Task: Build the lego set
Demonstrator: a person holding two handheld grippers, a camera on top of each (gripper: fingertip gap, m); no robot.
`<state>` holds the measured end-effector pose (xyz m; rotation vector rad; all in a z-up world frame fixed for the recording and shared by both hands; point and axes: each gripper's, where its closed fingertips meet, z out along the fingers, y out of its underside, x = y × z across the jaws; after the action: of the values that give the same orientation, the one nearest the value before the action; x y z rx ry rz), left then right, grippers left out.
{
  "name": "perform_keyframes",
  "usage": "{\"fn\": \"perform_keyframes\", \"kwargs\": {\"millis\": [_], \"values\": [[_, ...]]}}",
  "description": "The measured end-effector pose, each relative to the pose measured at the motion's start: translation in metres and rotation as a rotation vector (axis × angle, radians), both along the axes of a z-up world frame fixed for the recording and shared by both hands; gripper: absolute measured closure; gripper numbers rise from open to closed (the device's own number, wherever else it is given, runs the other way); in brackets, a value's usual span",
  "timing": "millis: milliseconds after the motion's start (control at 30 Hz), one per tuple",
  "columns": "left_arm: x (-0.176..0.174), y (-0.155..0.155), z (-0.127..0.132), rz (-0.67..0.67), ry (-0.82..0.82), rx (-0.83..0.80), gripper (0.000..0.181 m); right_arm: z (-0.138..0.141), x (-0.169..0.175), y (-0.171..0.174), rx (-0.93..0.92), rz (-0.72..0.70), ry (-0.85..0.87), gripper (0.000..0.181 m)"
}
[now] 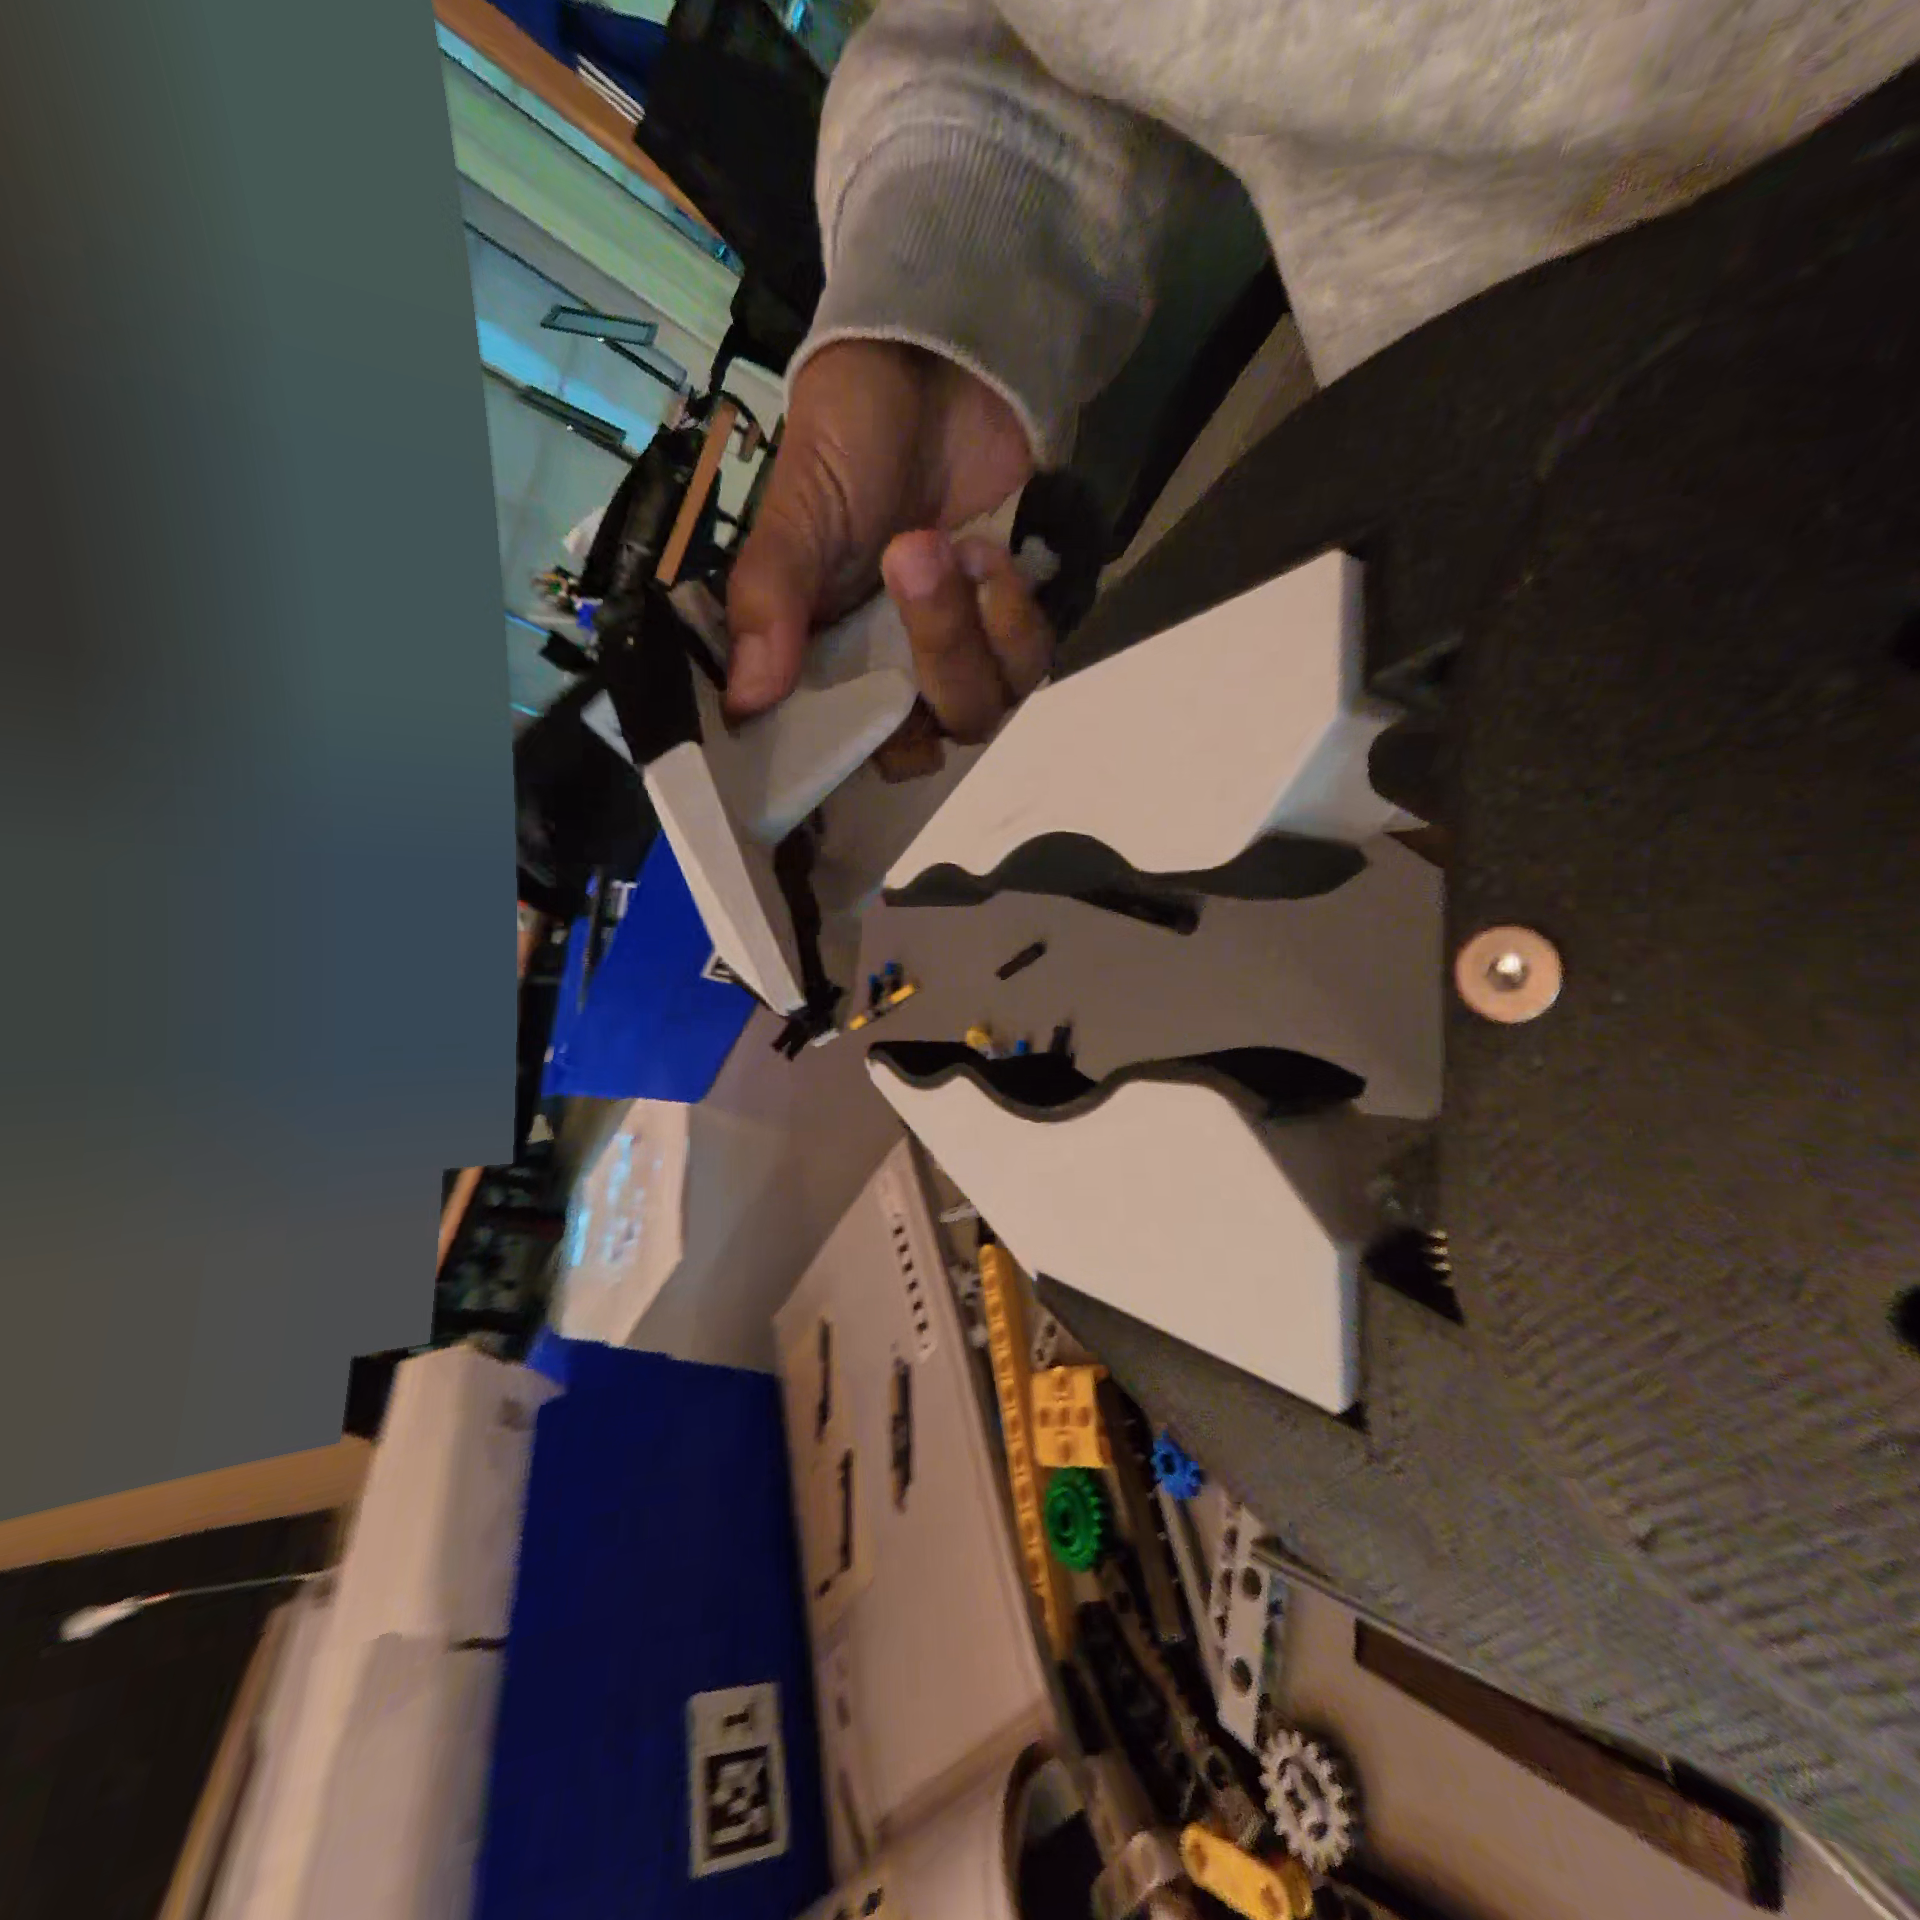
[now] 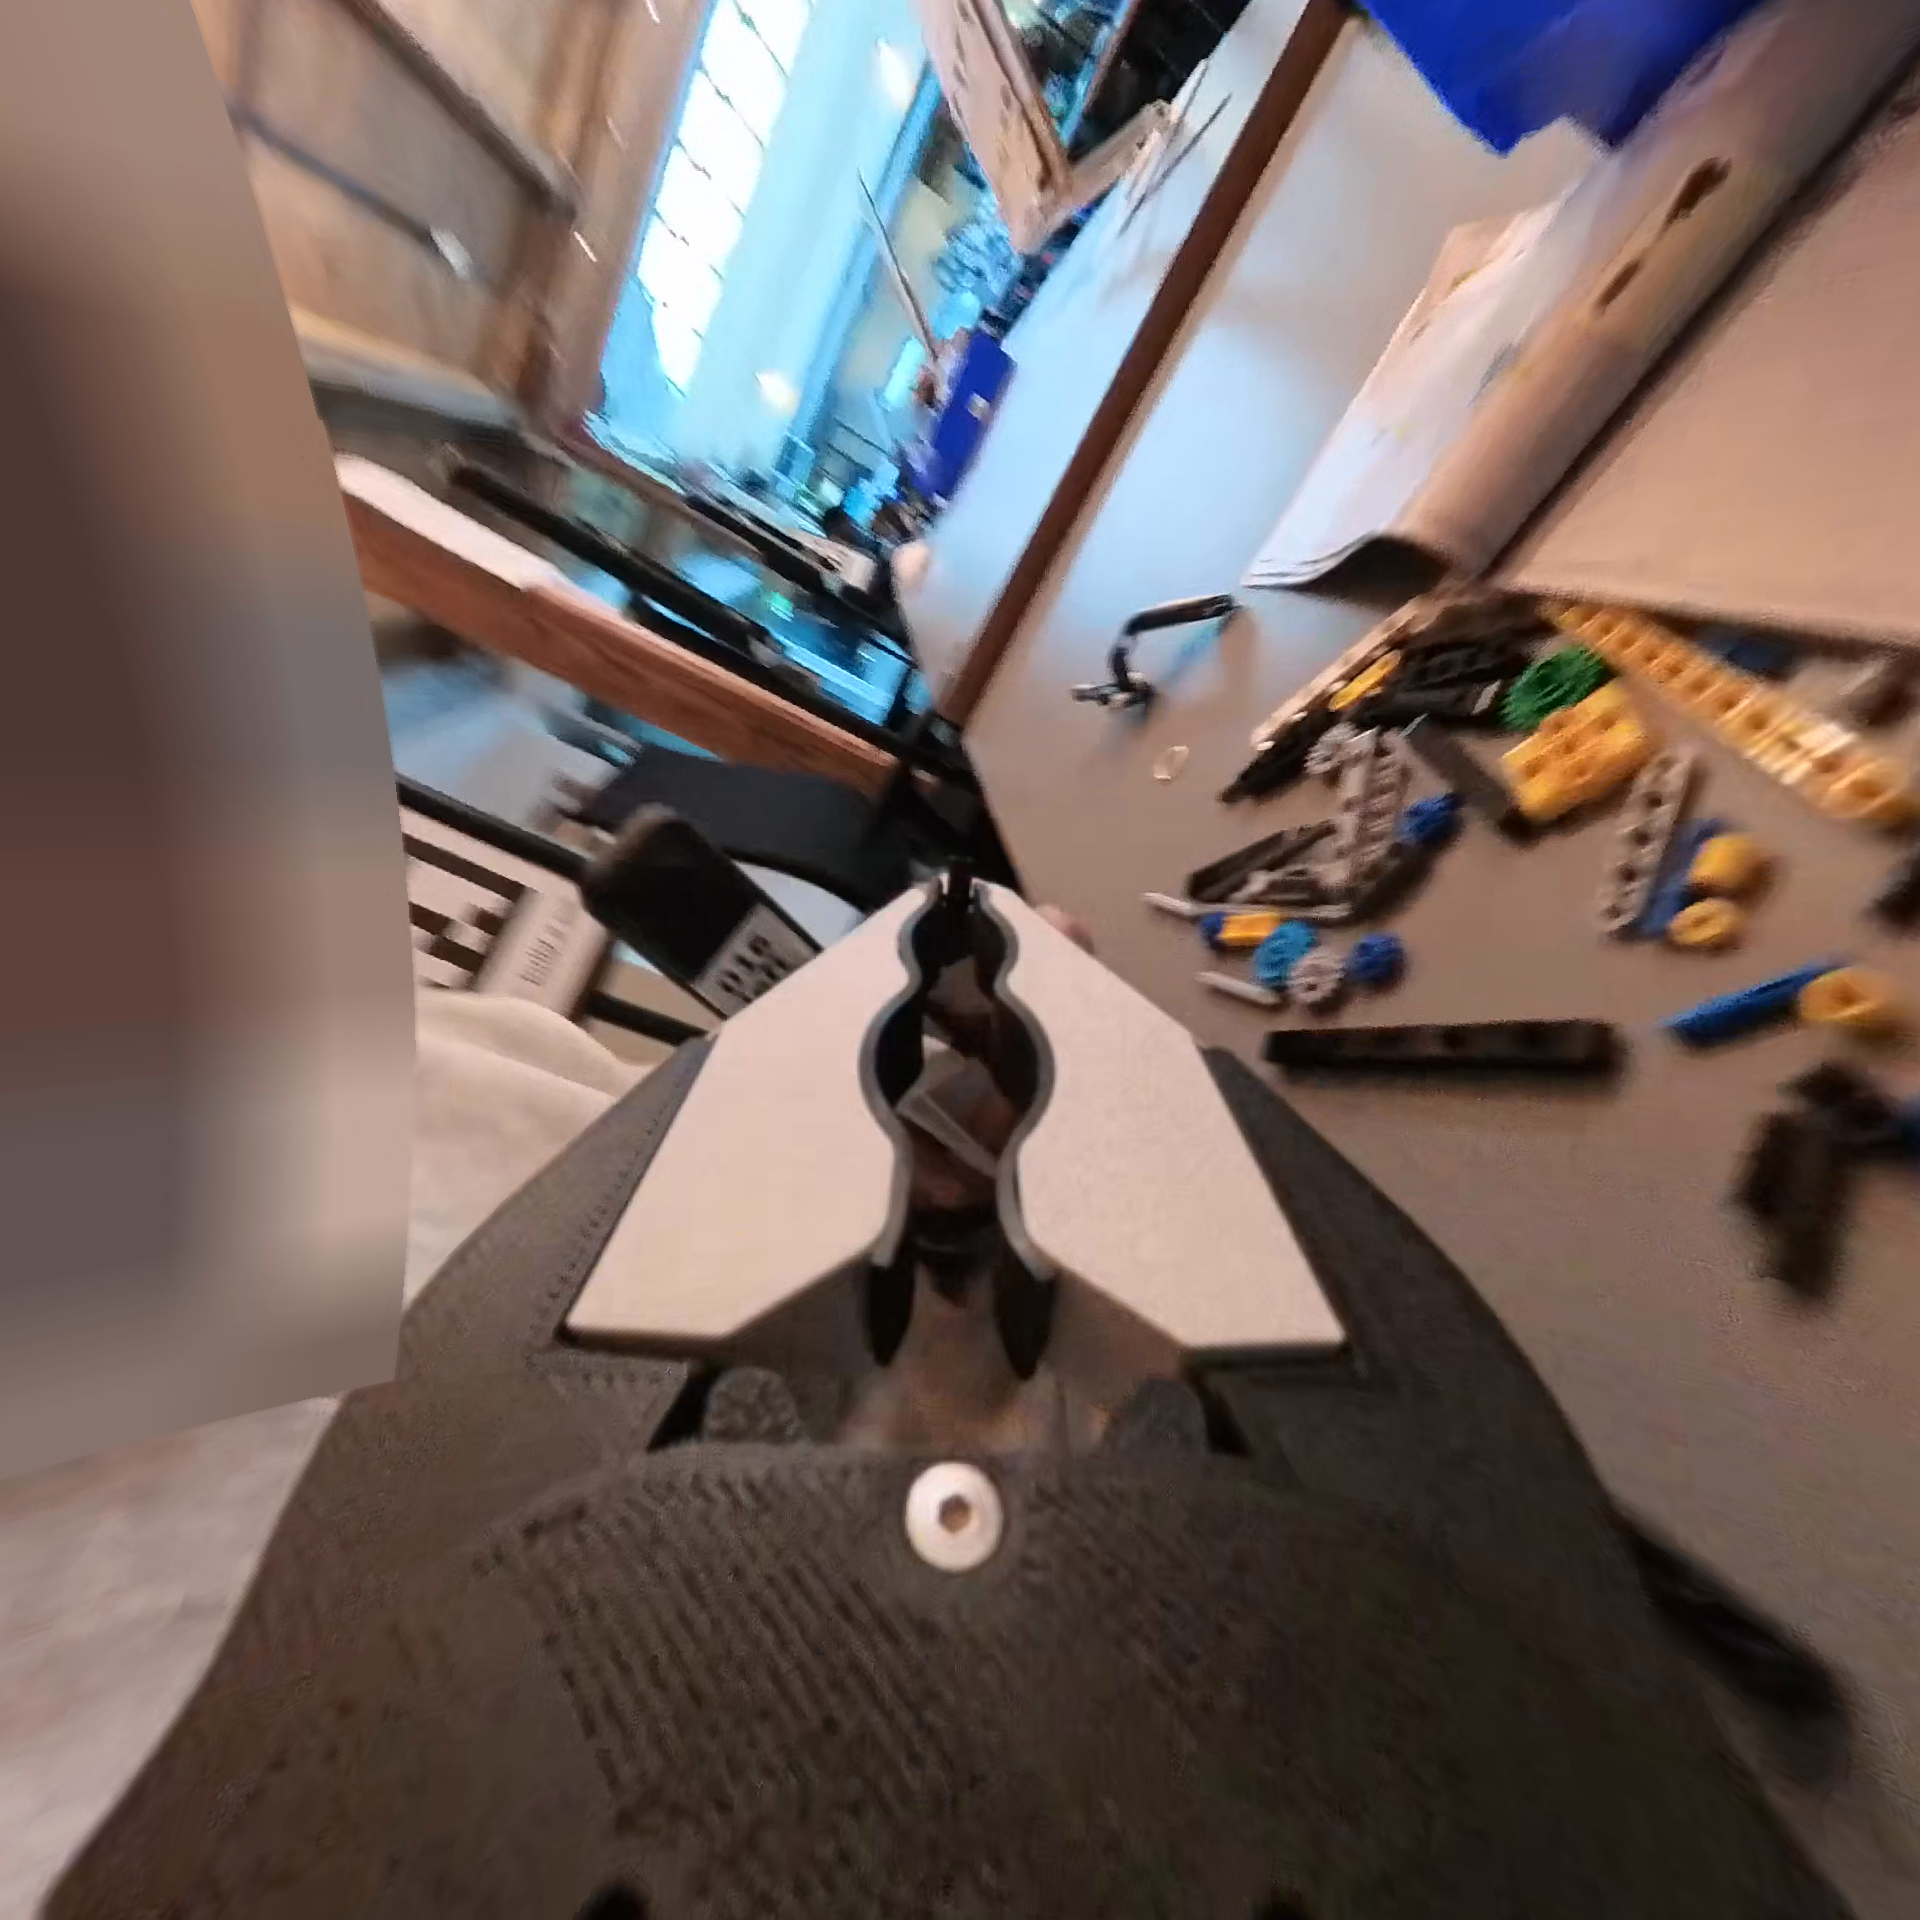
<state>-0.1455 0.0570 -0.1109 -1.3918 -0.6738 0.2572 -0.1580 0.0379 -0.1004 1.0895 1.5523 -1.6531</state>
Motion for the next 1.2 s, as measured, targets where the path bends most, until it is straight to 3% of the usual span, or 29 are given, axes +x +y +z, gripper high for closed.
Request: {"fn": "perform_keyframes", "kwargs": {"millis": [133,333,667,833,1000,1200], "values": [[0.002,-0.005,0.01,0.052,0.079,-0.024,0.164,0.004,0.009,-0.004,-0.167,-0.013,-0.191,0.178],[0.004,-0.011,0.021,0.051,0.091,0.021,0.172,0.006,0.014,-0.005,-0.225,-0.02,-0.252,0.178],[0.01,-0.011,0.027,0.031,0.124,0.035,0.181,0.01,0.019,0.001,-0.207,0.011,-0.213,0.178],[0.011,-0.008,0.026,0.017,0.124,0.039,0.179,0.011,0.02,0.003,-0.17,0.019,-0.174,0.179],[0.009,-0.008,0.023,0.012,0.1,0.037,0.167,0.015,0.021,0.005,-0.214,0.026,-0.188,0.179],[0.01,-0.007,0.024,-0.004,0.094,0.054,0.172,0.013,0.022,0.005,-0.181,0.034,-0.157,0.179]]}}
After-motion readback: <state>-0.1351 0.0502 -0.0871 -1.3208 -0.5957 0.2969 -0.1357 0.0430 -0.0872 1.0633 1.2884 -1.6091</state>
